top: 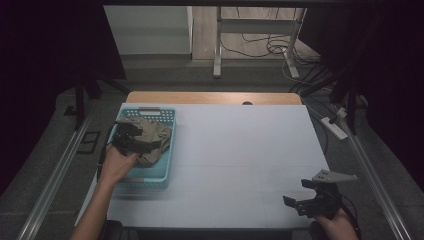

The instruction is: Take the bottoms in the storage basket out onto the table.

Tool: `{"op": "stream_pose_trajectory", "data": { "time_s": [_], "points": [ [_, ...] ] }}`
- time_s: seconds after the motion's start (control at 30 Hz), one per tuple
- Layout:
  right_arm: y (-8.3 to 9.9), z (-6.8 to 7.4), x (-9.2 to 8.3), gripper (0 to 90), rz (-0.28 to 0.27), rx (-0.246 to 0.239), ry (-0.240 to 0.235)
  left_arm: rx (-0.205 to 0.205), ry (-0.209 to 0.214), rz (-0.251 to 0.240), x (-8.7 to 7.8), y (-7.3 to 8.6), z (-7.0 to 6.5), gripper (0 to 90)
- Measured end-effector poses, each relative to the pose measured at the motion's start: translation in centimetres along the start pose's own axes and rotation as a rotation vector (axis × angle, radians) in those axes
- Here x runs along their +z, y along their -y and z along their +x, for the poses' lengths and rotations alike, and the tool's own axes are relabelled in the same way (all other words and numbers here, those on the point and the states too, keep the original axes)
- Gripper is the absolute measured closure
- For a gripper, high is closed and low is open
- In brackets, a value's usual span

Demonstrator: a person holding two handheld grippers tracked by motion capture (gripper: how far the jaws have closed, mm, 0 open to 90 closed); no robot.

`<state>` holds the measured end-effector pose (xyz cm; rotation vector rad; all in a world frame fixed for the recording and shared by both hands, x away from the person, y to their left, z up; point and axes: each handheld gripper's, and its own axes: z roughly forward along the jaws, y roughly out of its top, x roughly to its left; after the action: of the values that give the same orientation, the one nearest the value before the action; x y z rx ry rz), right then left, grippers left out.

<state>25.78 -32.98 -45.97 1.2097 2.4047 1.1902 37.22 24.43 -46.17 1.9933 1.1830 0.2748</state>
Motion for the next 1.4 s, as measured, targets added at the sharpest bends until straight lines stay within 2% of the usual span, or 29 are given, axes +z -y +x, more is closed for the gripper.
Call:
{"op": "stream_pose_trajectory", "data": {
  "time_s": [0.03,0.2,0.43,0.63,0.83,0.93,1.07,1.2,1.4],
  "points": [
    [0.0,0.0,0.0,1.8,0.001,0.001,0.000,0.007,-0.021,-0.005,0.1,-0.1,0.3,0.0],
    [0.0,0.0,0.0,1.8,0.001,0.003,-0.001,-0.015,-0.031,-0.021,0.2,-0.5,1.1,0.0],
    [0.0,-0.1,0.1,1.8,0.002,0.004,-0.003,-0.033,-0.071,-0.015,1.1,-1.6,2.7,0.1],
    [0.0,-0.2,0.0,1.8,-0.003,0.017,-0.010,-0.056,-0.098,0.023,2.2,-2.0,4.1,0.1],
    [0.0,-0.2,0.0,1.8,-0.001,0.016,-0.010,-0.104,-0.128,0.052,3.2,-2.4,5.4,0.2],
    [0.0,-0.2,0.0,1.8,-0.003,0.016,-0.010,-0.139,-0.140,0.077,3.8,-2.2,5.9,0.1],
    [0.0,-0.3,0.0,1.8,-0.005,0.019,-0.012,-0.159,-0.163,0.114,4.7,-1.6,6.4,0.0],
    [0.0,-0.3,0.0,1.8,-0.007,0.019,-0.013,-0.156,-0.159,0.161,5.6,-1.0,6.4,0.0],
    [0.0,-0.2,0.0,1.8,-0.003,0.014,-0.012,-0.184,-0.113,0.224,6.7,-0.5,6.5,0.0]
  ]
}}
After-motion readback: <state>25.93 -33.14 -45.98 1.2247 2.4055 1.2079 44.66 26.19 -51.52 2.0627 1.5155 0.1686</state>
